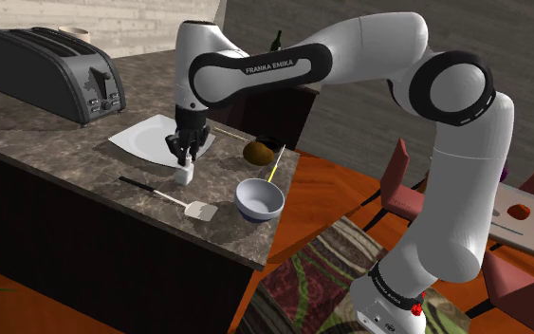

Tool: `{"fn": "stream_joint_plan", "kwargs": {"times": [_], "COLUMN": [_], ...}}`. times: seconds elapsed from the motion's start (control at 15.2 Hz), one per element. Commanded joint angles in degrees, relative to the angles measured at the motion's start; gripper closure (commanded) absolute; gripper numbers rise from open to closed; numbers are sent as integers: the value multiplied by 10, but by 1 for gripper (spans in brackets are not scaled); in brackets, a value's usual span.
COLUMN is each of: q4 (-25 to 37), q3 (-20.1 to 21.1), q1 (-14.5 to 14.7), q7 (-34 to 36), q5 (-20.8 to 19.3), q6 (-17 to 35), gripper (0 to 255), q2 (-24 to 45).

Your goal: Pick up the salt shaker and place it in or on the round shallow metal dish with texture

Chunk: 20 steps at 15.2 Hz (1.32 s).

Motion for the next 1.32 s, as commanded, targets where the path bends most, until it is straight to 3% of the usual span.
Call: {"fn": "stream_joint_plan", "kwargs": {"times": [0.0,1.25], "q4": [9,119], "q3": [1,9], "q1": [0,3], "q7": [-1,-10], "q5": [2,16], "q6": [-13,-147], "gripper": [255,255], "q2": [-4,-31]}}
